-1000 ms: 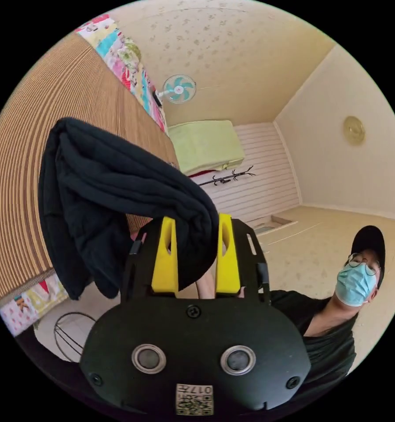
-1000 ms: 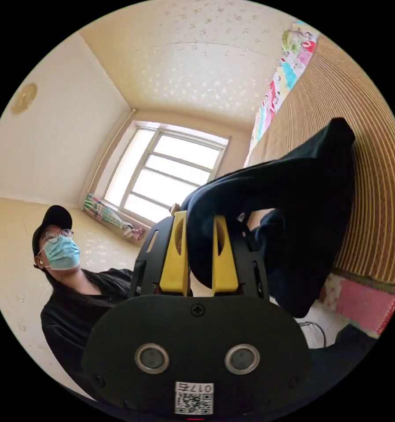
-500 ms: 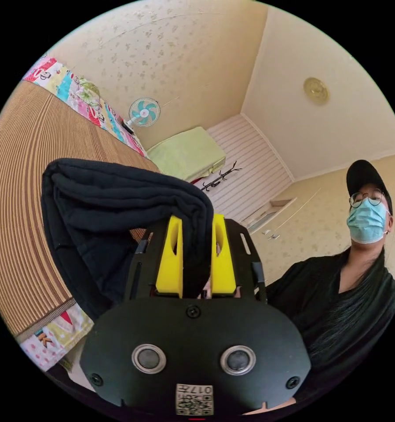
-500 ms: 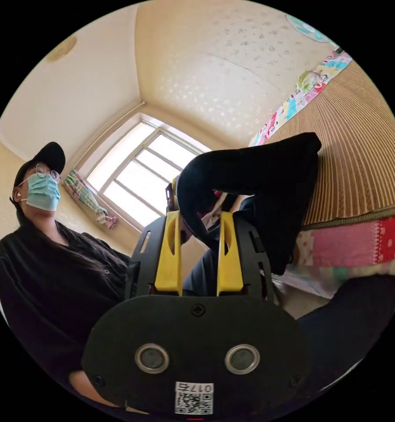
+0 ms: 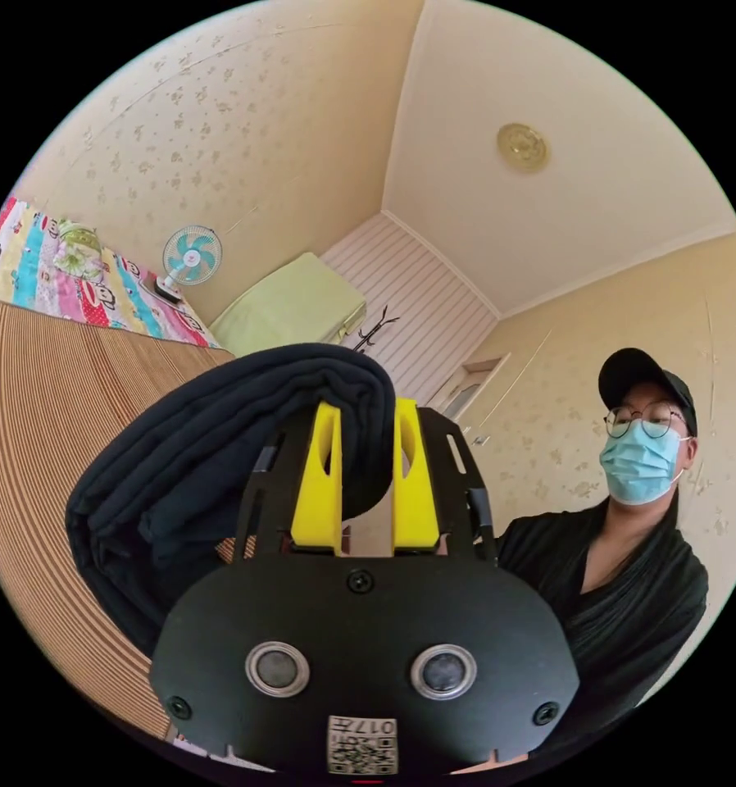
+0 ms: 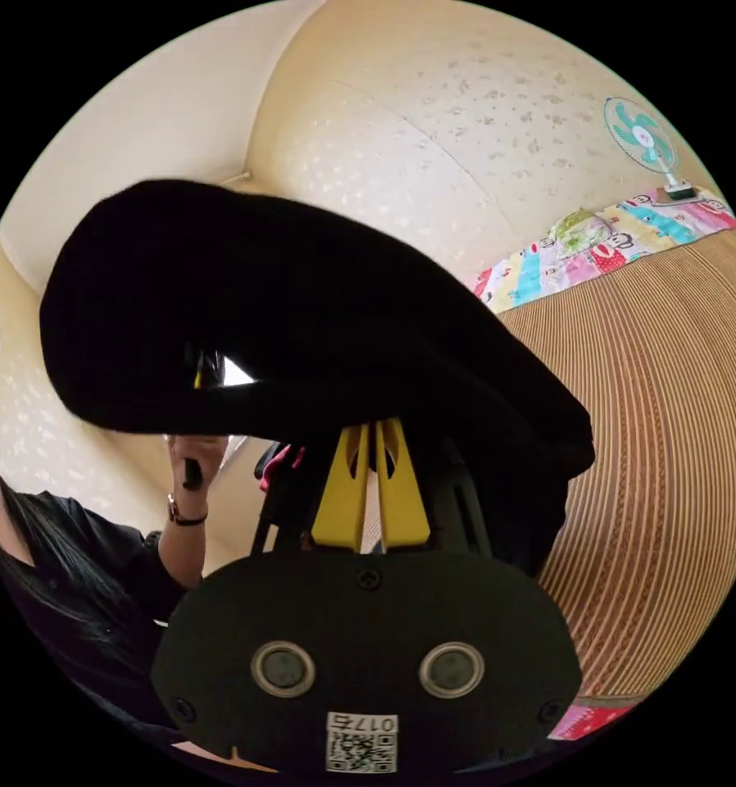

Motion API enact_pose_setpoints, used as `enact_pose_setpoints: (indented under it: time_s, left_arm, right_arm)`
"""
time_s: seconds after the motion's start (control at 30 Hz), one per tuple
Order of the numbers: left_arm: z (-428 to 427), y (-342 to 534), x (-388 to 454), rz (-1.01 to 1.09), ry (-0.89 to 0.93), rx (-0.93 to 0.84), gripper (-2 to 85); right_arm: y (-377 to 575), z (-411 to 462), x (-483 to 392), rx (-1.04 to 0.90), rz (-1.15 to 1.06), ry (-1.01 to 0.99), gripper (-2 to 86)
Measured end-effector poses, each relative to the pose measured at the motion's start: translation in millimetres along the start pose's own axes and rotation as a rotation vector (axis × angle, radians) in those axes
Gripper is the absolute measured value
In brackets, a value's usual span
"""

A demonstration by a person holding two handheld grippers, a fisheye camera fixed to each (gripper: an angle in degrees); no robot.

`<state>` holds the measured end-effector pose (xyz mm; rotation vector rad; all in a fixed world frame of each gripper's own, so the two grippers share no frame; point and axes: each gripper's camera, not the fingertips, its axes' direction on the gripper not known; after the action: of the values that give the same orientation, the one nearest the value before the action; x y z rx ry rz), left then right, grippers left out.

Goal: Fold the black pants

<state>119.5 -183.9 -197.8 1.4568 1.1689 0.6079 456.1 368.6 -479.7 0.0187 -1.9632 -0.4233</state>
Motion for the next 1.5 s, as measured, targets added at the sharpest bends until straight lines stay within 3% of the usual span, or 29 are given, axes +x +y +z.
enact_pose_setpoints:
  time_s: [0.13,0.2,0.27,0.33,0.4,0.53,0.6,0.67,0.73,0.83,0.9,1.03,1.13,1.23,1.33,1.5]
  left_arm:
    - [-1,42,1,0.035,-0.138,-0.079,9.6]
    - [-2,88,-23,-0.051,-0.191,-0.137,9.9]
    - [0,129,-49,-0.196,-0.245,-0.21,10.1]
    - [10,169,-66,-0.303,-0.284,-0.346,10.9]
    - [21,208,-68,-0.381,-0.398,-0.46,11.5]
    - [4,212,-48,-0.384,-0.368,-0.354,15.8]
    - [-25,197,-39,-0.394,-0.394,-0.181,19.1]
    - [-52,185,-40,-0.402,-0.402,-0.027,20.1]
    - [-69,174,-53,-0.459,-0.419,0.058,21.9]
    - [-59,164,-97,-0.613,-0.432,-0.054,24.2]
    - [-30,174,-121,-0.668,-0.419,-0.236,21.4]
    - [-32,195,-99,-0.659,-0.45,-0.169,18.7]
    - [-23,217,-85,-0.708,-0.348,-0.2,16.5]
    - [-35,226,-42,-0.669,-0.377,-0.119,15.1]
    - [-70,215,11,-0.618,-0.409,0.087,13.7]
    - [-154,135,111,-0.311,-0.667,0.249,13.6]
  right_arm:
    - [-21,14,32,0.09,0.006,-0.058,1.7]
    - [-8,32,52,-0.042,0.034,-0.034,1.6]
    - [26,44,94,-0.276,0.269,0.016,1.3]
    - [60,26,115,-0.345,0.412,0.046,1.4]
    - [84,-15,120,-0.24,0.455,-0.085,1.7]
    - [107,-111,109,-0.043,0.509,-0.027,5.5]
    - [100,-139,99,0.054,0.482,-0.027,11.8]
    - [80,-145,98,0.049,0.515,-0.052,24.4]
    - [61,-127,98,-0.058,0.498,-0.069,27.7]
    - [53,-85,97,-0.268,0.528,-0.017,26.5]
    - [60,-75,93,-0.337,0.57,0.068,23.8]
    - [96,-83,102,-0.337,0.655,-0.008,21.5]
    - [117,-91,110,-0.402,0.665,-0.116,17.4]
    - [116,-109,77,-0.31,0.598,-0.225,13.5]
    - [87,-98,29,-0.281,0.465,-0.302,12.0]
    - [17,-19,-50,-0.312,0.236,-0.418,11.6]
